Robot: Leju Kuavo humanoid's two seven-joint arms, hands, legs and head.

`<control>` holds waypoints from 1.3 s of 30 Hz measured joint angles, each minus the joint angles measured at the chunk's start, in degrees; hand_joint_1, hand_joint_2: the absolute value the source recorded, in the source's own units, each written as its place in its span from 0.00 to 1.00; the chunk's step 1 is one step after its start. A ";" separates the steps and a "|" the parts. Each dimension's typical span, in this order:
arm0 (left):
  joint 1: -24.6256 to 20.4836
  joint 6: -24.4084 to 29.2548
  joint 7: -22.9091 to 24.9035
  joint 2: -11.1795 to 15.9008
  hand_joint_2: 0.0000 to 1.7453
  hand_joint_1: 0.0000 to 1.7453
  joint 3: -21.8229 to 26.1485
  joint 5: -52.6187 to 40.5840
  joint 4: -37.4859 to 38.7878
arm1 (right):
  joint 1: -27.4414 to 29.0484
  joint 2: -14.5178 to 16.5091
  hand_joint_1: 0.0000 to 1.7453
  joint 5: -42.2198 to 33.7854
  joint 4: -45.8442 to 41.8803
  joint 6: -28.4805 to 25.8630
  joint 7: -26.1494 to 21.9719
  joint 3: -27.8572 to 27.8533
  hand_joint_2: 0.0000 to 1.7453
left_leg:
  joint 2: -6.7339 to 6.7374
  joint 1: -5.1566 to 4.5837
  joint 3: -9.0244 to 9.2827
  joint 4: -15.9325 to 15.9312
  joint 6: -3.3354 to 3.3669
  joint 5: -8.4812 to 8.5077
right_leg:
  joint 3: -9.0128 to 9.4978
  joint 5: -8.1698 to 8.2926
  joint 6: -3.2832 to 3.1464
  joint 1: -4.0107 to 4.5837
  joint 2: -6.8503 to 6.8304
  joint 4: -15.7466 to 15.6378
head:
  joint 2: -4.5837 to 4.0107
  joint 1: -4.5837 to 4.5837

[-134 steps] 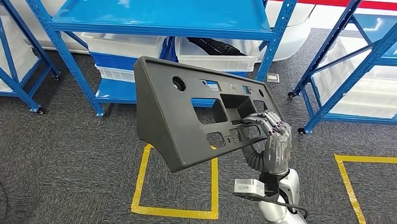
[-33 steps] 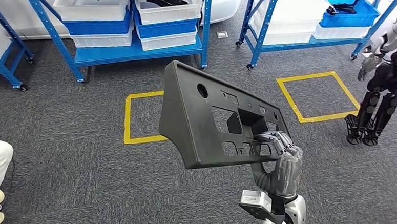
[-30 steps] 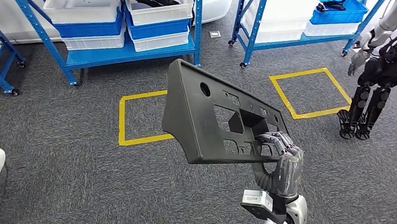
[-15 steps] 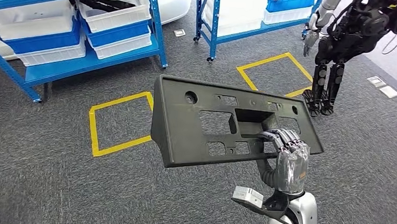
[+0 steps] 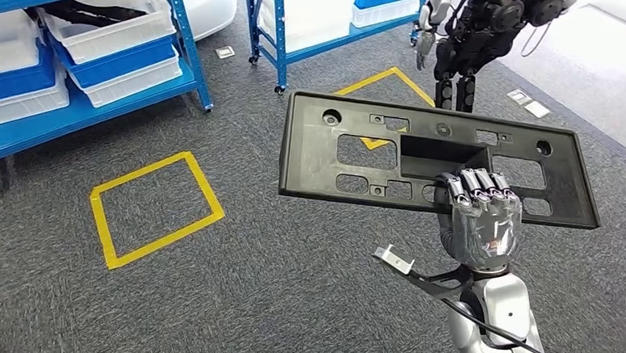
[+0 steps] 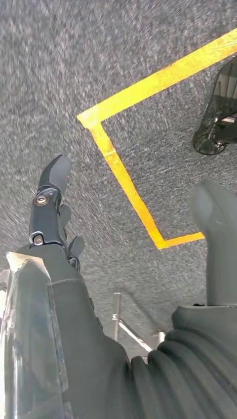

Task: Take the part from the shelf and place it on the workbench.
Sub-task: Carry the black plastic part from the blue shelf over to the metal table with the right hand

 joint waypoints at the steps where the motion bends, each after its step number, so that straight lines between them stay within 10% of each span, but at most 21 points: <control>1: -0.02 -0.16 0.04 0.06 1.00 0.00 -0.01 -0.06 0.00 | -0.36 -0.18 1.00 0.87 0.22 0.00 0.75 -0.03 1.00 | 0.64 -0.10 -0.03 0.26 -0.44 -0.23 | 2.07 1.00 0.23 0.01 -1.05 -3.64 | -0.01 -0.01; 5: -0.19 -0.38 0.62 0.22 1.00 0.00 -0.01 -0.30 0.00 | -1.29 -1.38 1.00 3.07 1.09 0.00 3.23 -0.15 1.00 | 2.52 -0.25 0.09 0.62 -1.89 -0.64 | 3.45 2.08 -1.44 0.32 -0.42 -6.97 | -0.02 -0.23; 10: -0.22 -0.20 1.08 0.19 1.00 0.00 0.02 -0.31 0.00 | -1.86 -2.55 1.00 2.28 1.79 0.00 3.64 -0.13 1.00 | -3.69 0.42 -4.70 11.87 -2.86 -7.74 | 3.05 2.81 -3.22 0.10 2.50 -7.05 | -0.01 -0.33; 14: -0.13 -0.15 1.13 0.23 1.00 0.00 0.04 -0.26 0.00 | -1.83 -2.80 1.00 2.15 2.16 0.00 3.64 -0.02 1.00 | -4.27 0.42 -8.14 19.08 -2.63 -9.91 | 2.83 3.06 -3.59 0.48 4.25 -7.04 | 0.01 -0.30; 18: -0.13 -0.15 1.14 0.23 1.00 0.00 0.02 -0.26 0.00 | -1.82 -2.87 1.00 2.15 2.26 0.00 3.63 -0.01 1.00 | -4.31 0.42 -7.76 18.23 -2.47 -9.09 | 2.83 3.08 -3.57 0.54 4.66 -7.04 | -0.02 -0.30; 22: -0.28 -0.04 1.11 0.40 1.00 0.00 0.02 -0.25 0.00 | -1.98 -3.15 1.00 1.24 2.41 0.00 3.22 0.27 1.00 | -8.25 0.03 0.84 1.27 -0.27 -1.61 | 2.25 3.94 -2.62 0.72 7.55 -6.92 | -0.02 -0.28; 28: -0.15 0.08 0.97 0.28 1.00 0.00 0.05 -0.30 0.00 | -1.86 -3.68 1.00 -2.36 2.57 -0.01 2.40 1.56 1.00 | -2.33 -0.20 0.97 -1.07 0.66 0.24 | -5.68 -2.55 -1.77 0.49 2.40 8.01 | -0.02 0.20; 33: -0.25 0.52 0.97 0.14 1.00 0.00 0.06 -0.26 -0.01 | -1.34 -3.38 1.00 -3.60 2.76 0.00 1.42 2.11 1.00 | 1.28 -0.10 0.40 0.07 -1.00 -0.44 | 3.06 1.21 0.76 -0.64 -1.71 -4.90 | -0.01 0.16; 37: -0.43 1.15 0.86 0.12 1.00 0.00 0.13 -0.17 -0.02 | -1.36 -2.73 1.00 -5.87 3.29 0.00 0.21 2.72 1.00 | 3.25 0.04 0.57 0.59 -2.49 -1.14 | 3.50 1.81 -1.51 -0.12 -0.66 -6.47 | -0.02 -0.22; 39: -0.48 1.21 0.66 0.02 1.00 0.00 0.17 -0.17 -0.02 | -1.57 -2.47 1.00 -6.99 3.60 -0.01 -0.39 2.98 1.00 | 1.12 0.52 -0.17 2.75 -3.02 -3.03 | 3.21 2.20 -2.39 -0.23 0.69 -6.52 | -0.01 -0.30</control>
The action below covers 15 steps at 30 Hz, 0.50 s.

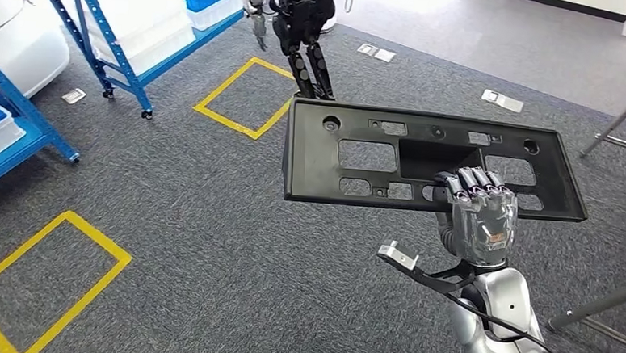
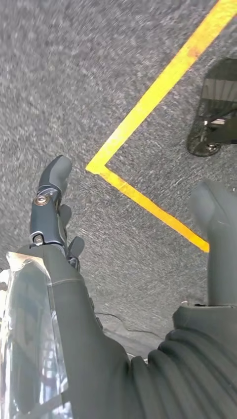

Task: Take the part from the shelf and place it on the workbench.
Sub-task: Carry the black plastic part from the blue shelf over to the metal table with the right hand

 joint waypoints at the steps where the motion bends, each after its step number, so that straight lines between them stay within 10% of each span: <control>1: 0.03 0.03 -0.11 -0.01 1.00 0.00 0.04 -0.01 0.01 | -0.18 0.24 1.00 -0.36 0.15 0.00 -0.25 0.10 1.00 | -1.94 0.15 -1.25 2.94 -0.17 -1.99 | -0.15 0.18 -0.34 0.00 0.63 -0.03 | 0.00 -0.07; 3: 0.15 0.10 -0.22 0.03 1.00 0.00 0.12 -0.02 0.02 | -0.48 0.70 1.00 -0.66 0.52 0.00 -0.55 0.26 1.00 | -4.76 0.10 -5.00 11.04 -0.12 -6.22 | -0.52 0.43 -0.82 0.41 1.95 -0.02 | 0.01 -0.18; 5: 0.25 0.15 -0.24 0.06 1.00 0.00 0.17 -0.03 0.02 | -0.53 0.98 1.00 -0.73 0.88 0.01 -0.78 0.41 1.00 | -5.42 -0.11 -7.14 15.02 0.45 -6.97 | -0.74 0.62 -1.13 0.93 3.44 0.00 | 0.01 -0.20; 11: 0.22 0.15 -0.56 0.58 1.00 0.00 0.19 -0.42 0.00 | -1.04 1.40 1.00 -1.30 1.24 0.00 -0.91 0.70 1.00 | -9.64 -1.57 0.15 -0.89 3.84 1.15 | -1.01 1.21 -1.00 1.42 7.30 -0.02 | 0.00 -0.15; 13: 0.20 0.15 -0.61 0.74 1.00 0.00 0.20 -0.45 -0.01 | -1.00 1.42 1.00 -1.47 1.28 -0.01 -0.91 0.70 1.00 | -8.33 -1.64 0.48 -1.62 4.13 1.51 | -1.40 1.59 -0.40 1.43 8.20 -0.19 | 0.01 -0.17; 15: 0.16 0.14 -0.67 0.70 1.00 0.00 0.21 -0.46 -0.01 | -1.03 1.34 1.00 -1.52 1.34 -0.03 -0.91 0.70 1.00 | -6.89 -1.43 1.21 -3.06 4.23 2.39 | -2.51 0.89 -0.20 1.70 6.11 1.17 | 0.01 -0.08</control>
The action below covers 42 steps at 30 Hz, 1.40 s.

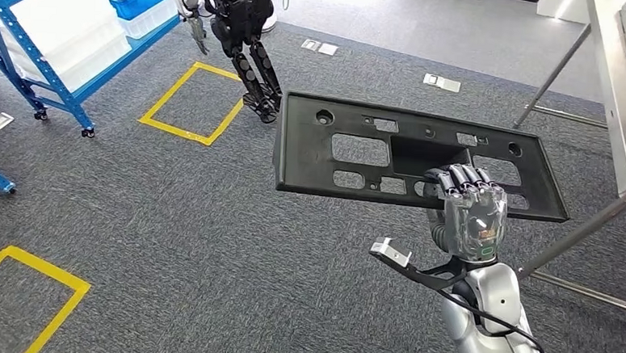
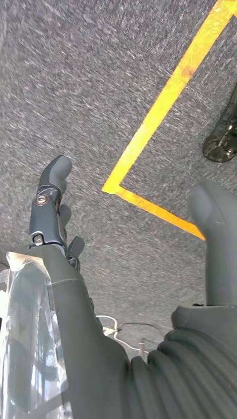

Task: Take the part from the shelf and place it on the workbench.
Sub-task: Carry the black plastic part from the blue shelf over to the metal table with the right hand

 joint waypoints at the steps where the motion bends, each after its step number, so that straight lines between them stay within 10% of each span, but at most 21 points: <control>1: 0.01 -0.03 -0.03 -0.04 1.00 0.00 0.01 0.00 0.00 | -0.11 -0.02 1.00 -0.03 0.03 -0.01 0.00 0.03 1.00 | 0.80 0.14 0.30 -0.62 -0.02 0.37 | -1.22 -1.18 -0.08 0.13 -1.68 2.26 | -0.01 0.05; 5: 0.10 -0.11 -0.05 -0.19 1.00 0.00 0.18 0.00 0.02 | -0.01 -0.10 1.00 -0.07 0.42 -0.01 -0.02 0.25 1.00 | 3.81 0.10 0.15 -0.72 -0.21 0.36 | -6.59 -5.57 0.72 -0.58 -4.47 13.53 | -0.01 0.09; 9: 0.05 -0.13 -0.06 -0.15 1.00 0.00 0.43 -0.01 0.00 | -0.06 -0.15 1.00 -0.21 0.72 -0.01 -0.02 0.29 1.00 | 6.45 0.41 0.00 0.52 -1.66 -0.72 | 0.01 -1.39 3.07 -1.48 -7.64 1.84 | -0.01 0.10; 13: -0.06 -0.11 -0.10 0.02 1.00 0.00 0.48 -0.11 0.00 | -0.17 -0.18 1.00 -0.70 0.82 -0.03 -0.17 0.22 1.00 | 8.08 0.44 0.02 1.47 -2.88 -1.75 | 1.19 -0.75 1.19 -1.14 -7.10 -0.54 | -0.01 -0.15; 16: -0.10 -0.10 -0.21 0.05 1.00 0.00 0.48 -0.15 0.00 | -0.27 -0.21 1.00 -0.51 0.86 -0.03 -0.28 0.17 1.00 | 4.62 1.09 -1.19 4.68 -3.60 -4.49 | 1.07 -0.49 0.27 -1.33 -5.30 -0.63 | -0.01 -0.25; 20: 0.11 -0.02 -0.26 0.23 1.00 0.00 0.51 -0.11 0.00 | -0.52 -0.20 1.00 0.19 1.10 -0.03 0.31 0.22 1.00 | 1.57 1.16 -7.42 17.25 -3.37 -9.85 | 0.91 -0.30 -0.39 -0.80 -2.74 -0.61 | 0.00 -0.29; 22: 0.11 0.19 -0.40 0.25 1.00 0.00 0.52 -0.08 0.00 | -0.60 -0.31 1.00 0.49 1.32 -0.03 1.24 0.25 1.00 | 1.22 1.07 -6.92 15.27 -2.67 -7.28 | 0.91 -0.18 -0.54 -0.55 -1.22 -0.60 | -0.01 -0.27; 25: 0.10 1.27 -1.02 0.54 1.00 0.00 0.51 -0.30 0.01 | -1.05 -0.71 1.00 1.14 1.38 -0.03 2.97 0.27 1.00 | -2.69 0.85 -2.40 5.23 -1.43 -2.11 | 0.74 0.09 -0.37 -0.50 0.85 -0.57 | -0.01 -0.24; 27: 0.12 2.42 -1.36 0.90 1.00 0.00 0.51 -0.67 0.01 | -1.28 -1.24 1.00 1.71 1.37 -0.03 4.20 0.22 1.00 | -3.97 0.56 -1.37 2.91 -1.11 -1.71 | 0.35 0.47 0.22 -0.73 2.08 -0.61 | 0.00 -0.26; 29: 0.06 3.08 -1.52 1.19 1.00 0.00 0.52 -0.95 0.00 | -1.15 -1.96 1.00 2.22 1.37 -0.04 5.07 0.03 1.00 | -2.54 0.31 -1.10 2.19 -0.90 -1.26 | -0.16 0.81 0.87 -0.94 2.70 -0.66 | 0.00 -0.26; 33: 0.06 3.02 -2.08 1.42 1.00 0.00 0.52 -1.17 0.00 | -1.46 -2.80 1.00 3.47 1.38 -0.02 6.42 -0.38 1.00 | 0.82 0.19 -0.70 0.75 -0.26 -0.25 | -4.72 -3.42 0.40 -0.36 -3.32 7.66 | -0.01 0.02; 36: 0.14 2.60 -2.47 1.49 1.00 0.00 0.52 -1.18 0.00 | -1.22 -2.93 1.00 5.02 1.41 0.25 7.87 -0.79 1.00 | 3.52 0.04 -1.00 0.80 -0.25 -0.24 | -7.10 -5.66 0.93 -0.46 -4.46 14.18 | -0.01 0.10; 39: 0.05 1.53 -2.60 1.56 1.00 0.00 0.53 -0.97 0.00 | -1.26 -2.97 1.00 5.92 1.44 0.68 9.01 -1.33 1.00 | 5.77 -0.03 -1.09 1.08 -0.60 -0.47 | -1.08 -2.82 2.22 -0.71 -6.91 4.85 | -0.01 0.13; 42: -0.08 0.57 -2.31 1.78 1.00 0.00 0.61 -0.53 0.01 | -1.71 -2.94 1.00 6.19 1.46 1.01 9.34 -1.70 1.00 | 7.51 -0.49 -1.21 1.64 -1.39 -0.91 | 2.31 -1.43 1.60 -0.36 -8.57 -1.19 | -0.01 0.02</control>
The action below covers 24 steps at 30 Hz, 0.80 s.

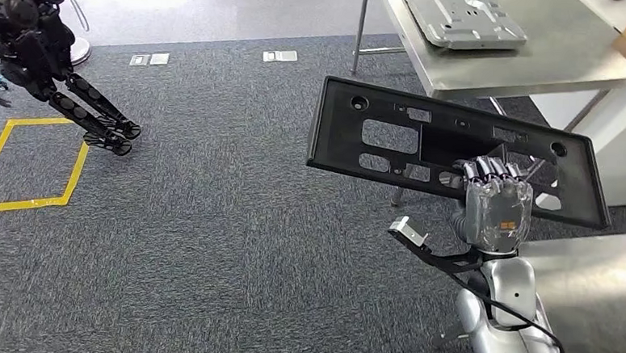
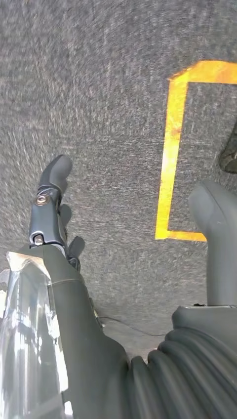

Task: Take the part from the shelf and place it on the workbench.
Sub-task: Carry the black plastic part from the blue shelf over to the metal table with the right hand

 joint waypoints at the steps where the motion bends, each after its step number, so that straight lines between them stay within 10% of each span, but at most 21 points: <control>1: -0.05 -0.12 0.14 0.00 1.00 0.00 0.05 0.14 0.00 | -0.06 -0.03 1.00 0.03 0.02 0.07 0.03 -0.13 1.00 | 0.55 0.01 0.08 0.05 -0.17 -0.03 | -0.12 0.21 -0.36 0.05 0.76 0.00 | 0.00 -0.04; 4: -0.16 -0.49 0.33 -0.07 1.00 0.00 0.20 0.40 0.01 | -0.17 -0.09 1.00 0.35 0.10 0.48 0.42 -0.51 1.00 | -1.68 0.66 -0.52 2.02 -1.03 -1.82 | -0.15 0.65 -1.32 -0.54 2.54 -0.21 | 0.00 -0.09; 6: -0.08 -0.78 0.49 -0.05 1.00 0.00 0.27 0.40 0.02 | -0.33 -0.05 1.00 0.91 0.27 0.69 1.00 -0.61 1.00 | -4.92 0.98 -3.20 8.22 -1.53 -5.49 | -0.21 0.86 -1.88 -0.62 3.57 -0.25 | 0.00 -0.16; 9: 0.10 -1.01 0.84 -0.02 1.00 0.00 0.36 0.40 0.02 | -0.47 0.00 1.00 1.61 1.26 0.48 1.66 -0.68 1.00 | -5.94 1.07 -7.24 16.37 -1.64 -8.02 | -0.38 1.05 -2.23 -0.36 5.47 -0.25 | 0.01 -0.14; 15: 0.07 -1.06 1.13 0.10 1.00 0.00 0.73 0.38 0.02 | -1.92 0.36 1.00 2.81 3.82 0.09 2.43 -1.10 1.00 | -10.88 1.20 0.03 0.77 -0.63 -0.30 | -0.93 1.85 -1.40 -0.35 9.56 -0.18 | 0.01 -0.13; 18: -0.06 -1.07 1.25 0.18 1.00 0.00 1.02 0.38 0.01 | -2.41 0.32 1.00 2.94 5.18 -0.10 2.77 -1.72 1.00 | -9.08 0.91 0.14 -0.09 0.18 0.37 | -2.08 2.26 -0.40 -0.41 10.28 -0.14 | 0.01 -0.10; 21: -0.08 -1.08 1.26 0.15 1.00 0.00 1.25 0.38 0.01 | -2.80 0.24 1.00 2.94 6.23 -0.37 2.87 -2.21 1.00 | -6.78 0.93 0.04 -1.08 1.14 1.29 | -5.67 -1.29 -0.96 0.02 5.74 6.60 | 0.00 0.20; 24: 0.07 -1.08 1.32 0.20 1.00 0.00 1.34 0.38 0.02 | -2.98 0.26 1.00 2.93 7.37 -0.56 2.92 -2.28 1.00 | -4.25 0.73 -0.27 -1.05 1.23 1.34 | -9.11 -4.58 -0.73 -0.02 4.20 15.24 | 0.00 0.27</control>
